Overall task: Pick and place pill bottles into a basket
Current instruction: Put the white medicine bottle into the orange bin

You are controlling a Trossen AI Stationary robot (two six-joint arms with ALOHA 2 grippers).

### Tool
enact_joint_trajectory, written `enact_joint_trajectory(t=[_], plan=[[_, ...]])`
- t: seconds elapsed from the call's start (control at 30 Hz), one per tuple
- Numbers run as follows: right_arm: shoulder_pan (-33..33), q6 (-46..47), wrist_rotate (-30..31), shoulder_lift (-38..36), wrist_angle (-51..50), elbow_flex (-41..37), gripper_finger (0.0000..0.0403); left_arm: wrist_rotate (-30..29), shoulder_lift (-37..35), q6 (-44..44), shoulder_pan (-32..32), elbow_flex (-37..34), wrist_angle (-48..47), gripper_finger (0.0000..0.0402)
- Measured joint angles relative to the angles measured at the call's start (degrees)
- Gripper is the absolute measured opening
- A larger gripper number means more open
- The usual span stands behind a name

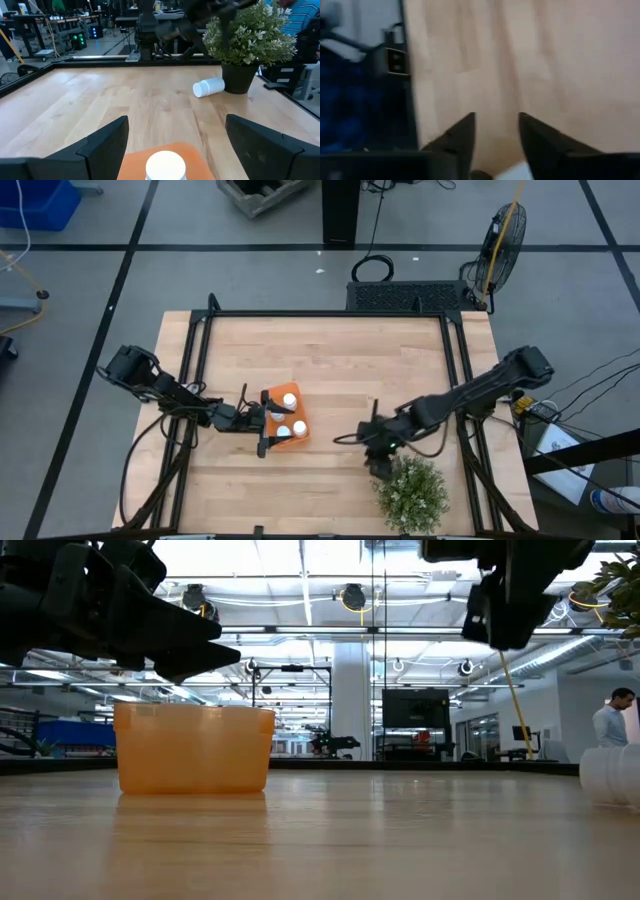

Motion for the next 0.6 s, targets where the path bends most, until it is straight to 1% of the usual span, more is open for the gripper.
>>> enact_joint_trajectory(t=[0.1, 0.17, 0.27, 0.33, 0.4, 0.6], plan=[[-0.1, 2.1, -5.5, 3.6, 5.3, 0.0, 0.0204, 0.0, 0.0, 0.5, 0.0, 0.0, 0.0, 0.0335], [-0.4, 2.9, -8.0, 5.7, 7.6, 0.1, 0.0249, 0.0, 0.0, 0.7, 0.0, 0.0, 0.0, 0.0335], [-1.6, 2.6, -9.7, 8.0, 6.7, 0.1, 0.0294, 0.0, 0.0, 0.8, 0.0, 0.0, 0.0, 0.0335], [-2.5, 2.2, -9.7, 8.9, 4.5, 0.1, 0.0309, 0.0, 0.0, 0.8, 0.0, 0.0, 0.0, 0.0335], [-3.3, 1.9, -10.0, 9.2, 1.3, 0.1, 0.0312, 0.2, 0.0, 0.8, 0.0, 0.0, 0.1, 0.0335], [-7.4, 2.0, -13.1, 8.1, -12.3, 0.1, 0.0296, 0.2, 0.0, 0.5, 0.0, 0.0, 0.1, 0.0335]])
